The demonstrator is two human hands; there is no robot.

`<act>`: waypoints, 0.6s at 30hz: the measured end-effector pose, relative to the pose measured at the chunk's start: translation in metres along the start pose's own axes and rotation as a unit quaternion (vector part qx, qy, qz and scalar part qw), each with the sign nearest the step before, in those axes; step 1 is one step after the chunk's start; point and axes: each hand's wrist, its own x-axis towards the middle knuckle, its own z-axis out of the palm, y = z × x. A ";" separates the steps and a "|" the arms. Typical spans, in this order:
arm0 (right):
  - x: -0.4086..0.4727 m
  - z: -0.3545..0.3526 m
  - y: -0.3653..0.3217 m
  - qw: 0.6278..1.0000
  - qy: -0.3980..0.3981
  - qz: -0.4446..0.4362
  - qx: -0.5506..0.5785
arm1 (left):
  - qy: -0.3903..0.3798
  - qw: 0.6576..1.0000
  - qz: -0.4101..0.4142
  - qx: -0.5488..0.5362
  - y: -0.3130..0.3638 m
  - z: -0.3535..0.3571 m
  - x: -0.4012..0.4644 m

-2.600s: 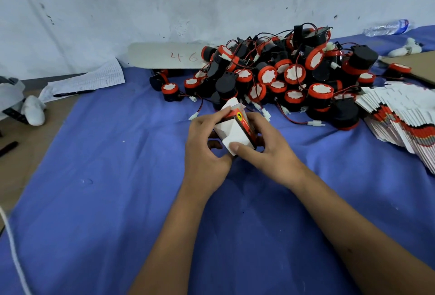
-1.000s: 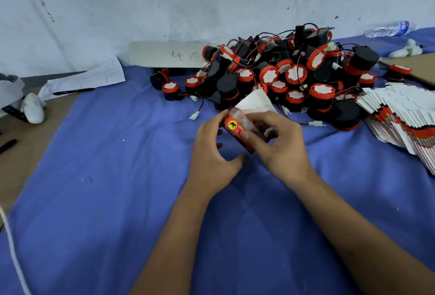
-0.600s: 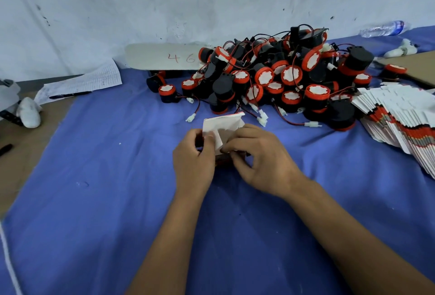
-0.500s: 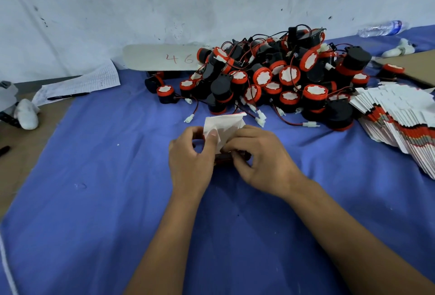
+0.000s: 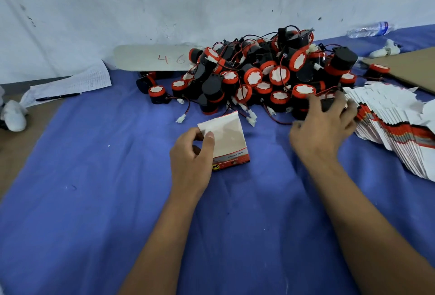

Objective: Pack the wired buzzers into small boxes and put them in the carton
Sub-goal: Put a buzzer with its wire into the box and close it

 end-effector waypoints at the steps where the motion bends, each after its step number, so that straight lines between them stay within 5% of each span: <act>1: 0.004 0.002 0.006 0.999 -0.038 0.015 0.009 | -0.004 1.000 0.002 -0.005 0.001 0.001 -0.001; 3: 0.008 0.007 0.014 0.995 -0.090 0.023 0.020 | -0.008 1.000 0.006 -0.014 0.002 0.002 -0.003; 14: 0.003 0.017 0.008 0.997 -0.030 0.004 0.065 | 0.043 0.997 0.025 0.057 0.000 -0.004 0.000; 18: 0.007 0.021 0.012 0.990 -0.075 0.003 0.116 | 0.033 0.998 0.020 0.053 0.000 -0.004 -0.001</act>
